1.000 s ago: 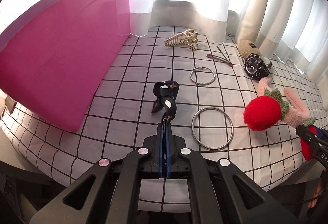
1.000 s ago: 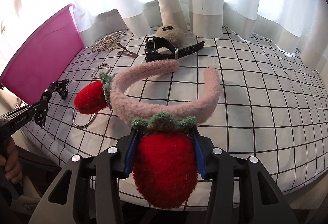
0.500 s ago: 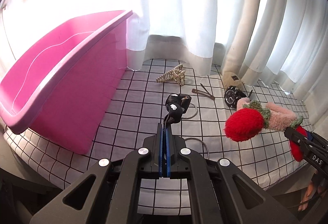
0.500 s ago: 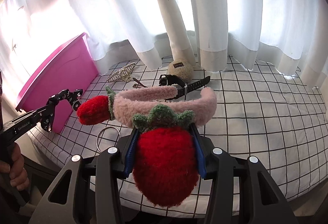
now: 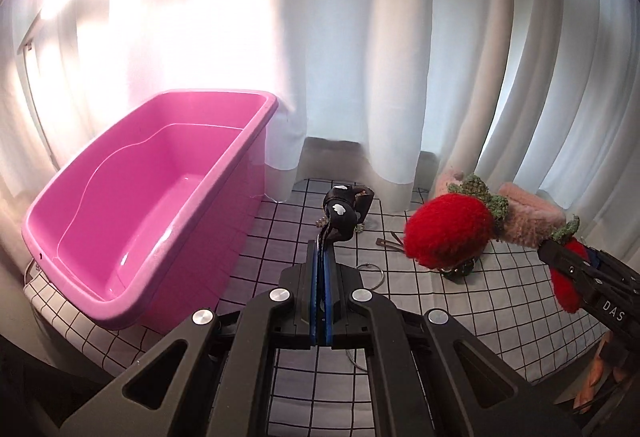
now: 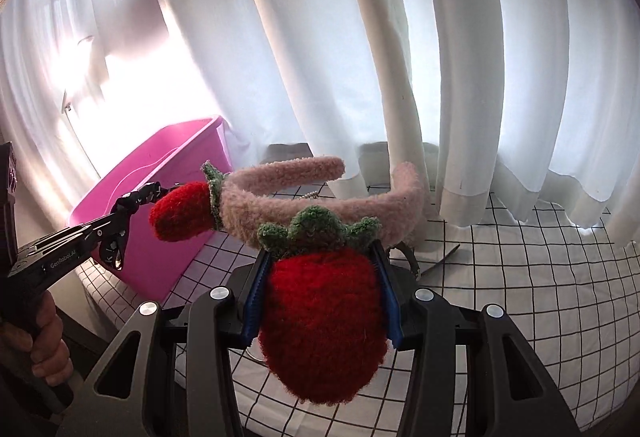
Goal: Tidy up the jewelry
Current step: 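Lift lanyard and headband and carry both over the pink tub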
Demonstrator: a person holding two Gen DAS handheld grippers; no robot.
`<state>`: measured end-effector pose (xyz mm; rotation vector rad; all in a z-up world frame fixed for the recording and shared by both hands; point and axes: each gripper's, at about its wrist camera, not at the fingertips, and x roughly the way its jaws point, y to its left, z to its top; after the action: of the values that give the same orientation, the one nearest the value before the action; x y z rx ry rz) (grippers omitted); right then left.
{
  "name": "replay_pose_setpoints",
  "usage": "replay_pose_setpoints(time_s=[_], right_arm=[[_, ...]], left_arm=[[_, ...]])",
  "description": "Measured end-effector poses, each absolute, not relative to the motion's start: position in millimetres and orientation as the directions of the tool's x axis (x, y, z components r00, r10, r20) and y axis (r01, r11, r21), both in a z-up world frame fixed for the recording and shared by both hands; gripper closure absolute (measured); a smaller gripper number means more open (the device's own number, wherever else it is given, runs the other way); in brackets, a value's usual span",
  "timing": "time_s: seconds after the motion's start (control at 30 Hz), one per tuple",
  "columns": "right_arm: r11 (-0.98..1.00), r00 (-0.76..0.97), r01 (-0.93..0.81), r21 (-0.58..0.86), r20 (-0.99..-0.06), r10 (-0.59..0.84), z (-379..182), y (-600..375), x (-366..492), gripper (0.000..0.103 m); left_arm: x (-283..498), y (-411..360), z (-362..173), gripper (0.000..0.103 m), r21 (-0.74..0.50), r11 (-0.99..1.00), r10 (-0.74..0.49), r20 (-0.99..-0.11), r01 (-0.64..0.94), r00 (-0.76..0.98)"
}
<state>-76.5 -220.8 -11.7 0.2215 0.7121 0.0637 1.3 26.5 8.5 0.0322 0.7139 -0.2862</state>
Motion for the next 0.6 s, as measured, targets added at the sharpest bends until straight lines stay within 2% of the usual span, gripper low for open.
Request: replay_pose_setpoints(time_s=[0.27, 0.6], right_arm=[[0.970, 0.791, -0.105, 0.220, -0.573, 0.216, 20.6, -183.0, -44.4, 0.058], [0.935, 0.785, -0.276, 0.221, -0.510, 0.352, 54.9, -109.7, 11.9, 0.058]], left_arm=[[4.8, 62.4, 43.9, 0.100, -0.072, 0.977, -0.205, -0.581, 0.202, 0.788], [20.4, 130.0, 80.9, 0.100, -0.058, 0.997, -0.080, -0.532, 0.058, 0.843]])
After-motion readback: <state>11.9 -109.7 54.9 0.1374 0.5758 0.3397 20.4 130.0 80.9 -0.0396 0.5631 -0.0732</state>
